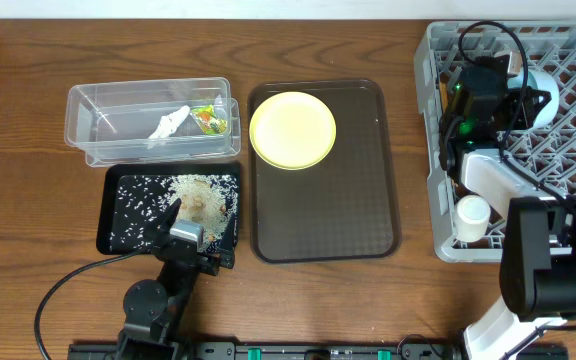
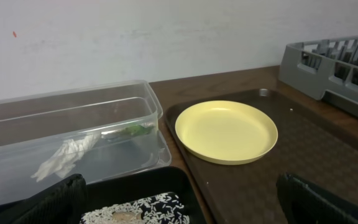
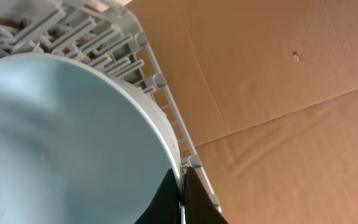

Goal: Sort waste into correct bins and load items into the dishwasher rack
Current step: 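Place the light-blue bowl on its side in the dish rack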

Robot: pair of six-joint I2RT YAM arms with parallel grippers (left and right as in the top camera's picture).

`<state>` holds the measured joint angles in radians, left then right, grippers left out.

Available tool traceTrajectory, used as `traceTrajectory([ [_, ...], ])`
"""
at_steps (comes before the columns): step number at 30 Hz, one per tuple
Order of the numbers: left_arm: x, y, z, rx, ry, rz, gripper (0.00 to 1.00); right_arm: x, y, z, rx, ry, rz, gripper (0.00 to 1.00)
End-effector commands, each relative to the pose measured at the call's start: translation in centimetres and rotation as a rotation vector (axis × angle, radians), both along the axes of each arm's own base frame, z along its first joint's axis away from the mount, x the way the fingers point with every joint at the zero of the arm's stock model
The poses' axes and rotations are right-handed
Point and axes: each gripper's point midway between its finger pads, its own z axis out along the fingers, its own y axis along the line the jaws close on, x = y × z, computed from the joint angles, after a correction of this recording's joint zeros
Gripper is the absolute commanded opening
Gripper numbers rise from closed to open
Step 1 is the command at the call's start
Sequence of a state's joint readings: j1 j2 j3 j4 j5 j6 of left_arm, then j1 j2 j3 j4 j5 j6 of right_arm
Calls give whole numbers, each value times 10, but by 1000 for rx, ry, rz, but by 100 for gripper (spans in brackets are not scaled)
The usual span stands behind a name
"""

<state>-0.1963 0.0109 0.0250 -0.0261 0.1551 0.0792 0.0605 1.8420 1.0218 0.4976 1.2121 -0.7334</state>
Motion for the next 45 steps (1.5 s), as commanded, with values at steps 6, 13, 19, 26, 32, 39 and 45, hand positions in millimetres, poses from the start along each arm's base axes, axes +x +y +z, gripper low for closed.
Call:
traceTrajectory([
  [6,-1,-1,-15,12,36,-12,99,-27,-38,23,-2,31,-99,1],
  [13,-1,-1,-15,12,36,-12,99,-37,-51,11,6,100,-131,1],
  [19,-1,-1,-15,12,36,-12,99,-21,-24,-4,42,164,-5,1],
  [26,-1,-1,-15,12,37,-12,99,-11,28,-23,95,187,122,35],
  [32,-1,-1,-15,12,36,-12,99,-3,82,-11,124,123,249,73],
  [39,-1,-1,-15,12,36,-12,99,-13,193,-5,351,124,601,75],
  [45,-1,-1,-15,12,36,-12,99,-55,247,-27,640,185,664,67],
])
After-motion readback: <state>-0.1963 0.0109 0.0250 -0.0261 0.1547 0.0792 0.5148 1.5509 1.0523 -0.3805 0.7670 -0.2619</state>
